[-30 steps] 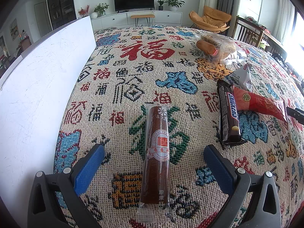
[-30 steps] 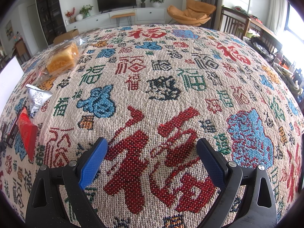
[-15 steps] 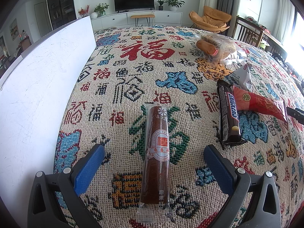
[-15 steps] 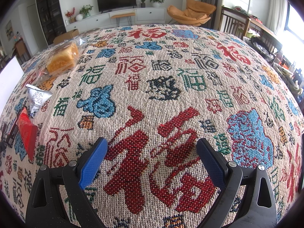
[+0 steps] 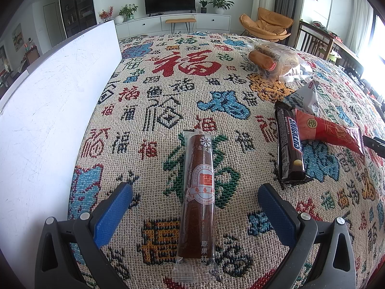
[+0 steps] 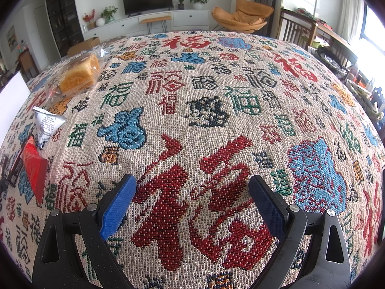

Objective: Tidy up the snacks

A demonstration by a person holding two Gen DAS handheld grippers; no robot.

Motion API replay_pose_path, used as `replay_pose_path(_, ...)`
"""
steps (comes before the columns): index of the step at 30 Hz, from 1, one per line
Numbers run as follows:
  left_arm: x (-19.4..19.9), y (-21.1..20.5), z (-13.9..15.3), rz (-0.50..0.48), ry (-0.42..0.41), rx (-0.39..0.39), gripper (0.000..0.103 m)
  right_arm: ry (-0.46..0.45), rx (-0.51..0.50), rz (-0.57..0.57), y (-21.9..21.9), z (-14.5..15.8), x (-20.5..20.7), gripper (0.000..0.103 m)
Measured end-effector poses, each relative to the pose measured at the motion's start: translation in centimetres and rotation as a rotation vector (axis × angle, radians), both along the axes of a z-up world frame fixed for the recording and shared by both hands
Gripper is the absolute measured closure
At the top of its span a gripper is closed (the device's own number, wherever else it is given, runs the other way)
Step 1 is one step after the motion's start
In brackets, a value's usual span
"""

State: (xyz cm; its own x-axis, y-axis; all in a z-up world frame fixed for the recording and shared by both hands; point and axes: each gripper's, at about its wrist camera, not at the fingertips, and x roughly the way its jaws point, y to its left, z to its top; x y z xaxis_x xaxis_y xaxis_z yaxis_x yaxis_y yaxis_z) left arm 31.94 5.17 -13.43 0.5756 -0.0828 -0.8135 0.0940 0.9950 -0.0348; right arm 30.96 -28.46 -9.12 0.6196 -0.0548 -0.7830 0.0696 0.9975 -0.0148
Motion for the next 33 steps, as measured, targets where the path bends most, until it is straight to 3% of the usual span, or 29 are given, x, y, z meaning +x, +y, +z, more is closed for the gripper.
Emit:
replay_pose_path(7, 0.0, 0.1, 0.1, -0.016, 0.010, -0.004, 0.000, 0.000, 0.000, 0.000, 0.0, 0.0, 0.0, 0.006)
replay_pose_path(11, 0.1, 0.7, 0.6, -0.121, 0.106, -0.005, 0.000, 0.000, 0.000, 0.000, 0.0, 0.0, 0.0, 0.006)
replay_pose_path(16, 0.2, 0.9, 1.1, -0.132, 0.149, -0.070, 0.006, 0.000, 0.000, 0.000, 0.0, 0.0, 0.0, 0.006)
replay_pose_path(19, 0.0, -0.4, 1.3, -0.130, 0.116, 0.020, 0.032, 0.000, 0.000, 0.000, 0.0, 0.0, 0.0, 0.006)
replay_pose_path(20, 0.0, -0.6, 1.5, -0.135, 0.103, 0.024, 0.048, 0.000, 0.000, 0.000, 0.0, 0.0, 0.0, 0.006)
replay_pose_path(21, 0.0, -0.6, 1.7, -0.134, 0.094, 0.010, 0.076, 0.000, 0.000, 0.000, 0.1, 0.0, -0.1, 0.006)
replay_pose_path(22, 0.0, -0.5, 1.9, -0.113, 0.085, 0.023, 0.085, 0.000, 0.000, 0.000, 0.0, 0.0, 0.0, 0.006)
replay_pose_path(29, -2.9, 1.6, 2.5, -0.051, 0.058, -0.170, 0.085, 0.027, 0.012, 0.006, -0.2, 0.3, 1.0, 0.009)
replay_pose_path(31, -4.4, 2.1, 3.2, -0.043, 0.035, -0.196, 0.085, 0.042, 0.096, 0.043, -0.6, 2.3, 1.1, 0.011)
replay_pose_path(33, -5.5, 2.2, 4.0, -0.038, 0.010, -0.232, 0.085, -0.051, 0.132, 0.168, 0.7, 5.7, -0.1, 0.010)
